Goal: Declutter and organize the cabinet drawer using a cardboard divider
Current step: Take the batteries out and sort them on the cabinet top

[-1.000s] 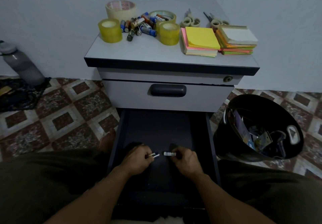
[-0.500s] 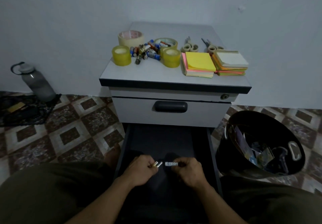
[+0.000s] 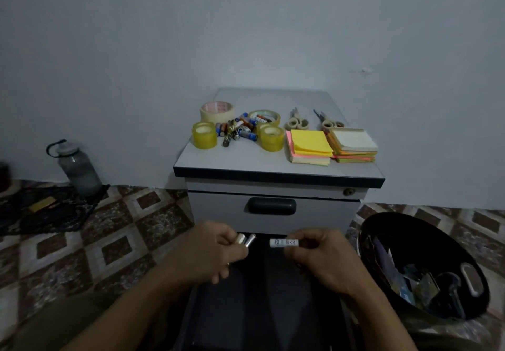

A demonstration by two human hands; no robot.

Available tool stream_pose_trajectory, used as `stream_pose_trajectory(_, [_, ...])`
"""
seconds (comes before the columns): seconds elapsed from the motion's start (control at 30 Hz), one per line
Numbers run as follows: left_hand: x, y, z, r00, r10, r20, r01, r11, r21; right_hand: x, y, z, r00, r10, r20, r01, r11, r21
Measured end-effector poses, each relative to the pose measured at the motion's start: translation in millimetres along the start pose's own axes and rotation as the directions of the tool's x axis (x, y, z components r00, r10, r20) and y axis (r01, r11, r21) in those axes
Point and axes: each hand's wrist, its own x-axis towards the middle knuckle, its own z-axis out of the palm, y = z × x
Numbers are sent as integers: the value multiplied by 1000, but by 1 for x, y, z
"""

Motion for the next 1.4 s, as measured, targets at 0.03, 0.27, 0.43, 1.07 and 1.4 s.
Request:
stream_pose_trajectory(0.03, [0, 12, -12, 999, 6, -36, -6, 1000, -17, 1, -14, -8, 999, -37, -4, 37, 999, 13])
stream_pose_trajectory(0.27, [37, 88, -91, 961, 57, -270, -64, 998, -19, 48, -97, -54, 962, -236, -140, 248, 965, 79])
stream_pose_trajectory(0.43, [97, 117, -130, 924, 57, -378, -51, 998, 26, 123, -134, -79, 948, -244, -204, 264, 961, 78])
stream_pose_trajectory(1.07, [230, 115, -138, 964, -59, -260, 140, 941, 308, 302, -150, -54, 985, -166, -43, 140, 922, -361])
stream_pose_trajectory(1.4, [232, 120, -133, 978, -61, -198, 124, 939, 320, 310, -144, -42, 984, -178, 21, 170, 889, -424])
